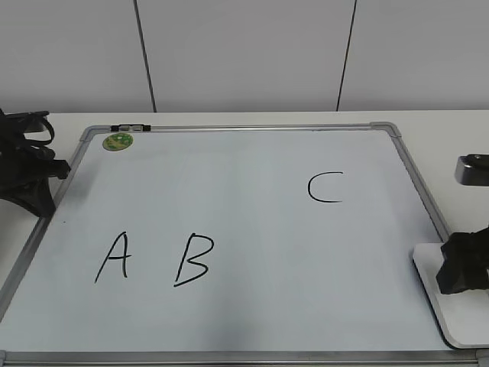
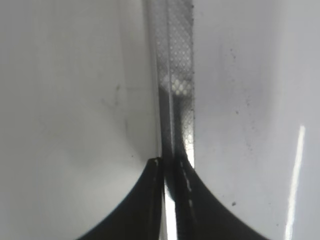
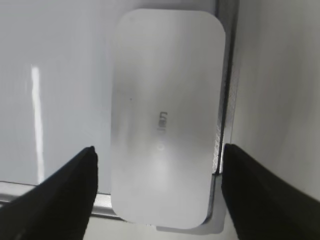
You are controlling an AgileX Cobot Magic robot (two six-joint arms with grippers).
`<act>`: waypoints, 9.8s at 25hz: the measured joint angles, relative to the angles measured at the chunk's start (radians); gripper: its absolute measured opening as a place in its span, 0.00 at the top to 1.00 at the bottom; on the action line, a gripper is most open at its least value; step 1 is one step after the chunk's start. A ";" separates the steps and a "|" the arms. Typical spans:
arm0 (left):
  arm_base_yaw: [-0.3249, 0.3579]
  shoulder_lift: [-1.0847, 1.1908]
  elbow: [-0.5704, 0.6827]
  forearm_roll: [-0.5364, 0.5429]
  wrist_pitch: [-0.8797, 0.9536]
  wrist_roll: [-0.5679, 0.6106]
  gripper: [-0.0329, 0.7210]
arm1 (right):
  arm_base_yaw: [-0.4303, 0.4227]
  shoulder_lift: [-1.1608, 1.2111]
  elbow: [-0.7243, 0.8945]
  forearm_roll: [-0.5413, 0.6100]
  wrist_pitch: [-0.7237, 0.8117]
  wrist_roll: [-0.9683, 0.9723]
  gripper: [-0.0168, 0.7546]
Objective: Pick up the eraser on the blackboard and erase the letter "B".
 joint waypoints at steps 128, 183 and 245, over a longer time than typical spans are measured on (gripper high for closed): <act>0.000 0.000 0.000 -0.002 -0.004 -0.002 0.94 | 0.690 0.802 -1.050 -0.111 0.288 0.100 0.26; 0.000 0.000 0.000 -0.002 -0.005 -0.002 0.94 | 0.730 0.829 -1.119 -0.233 0.370 0.179 0.26; 0.000 0.000 0.000 -0.002 -0.007 -0.002 0.94 | 0.410 0.165 -0.756 -0.310 0.560 0.140 0.26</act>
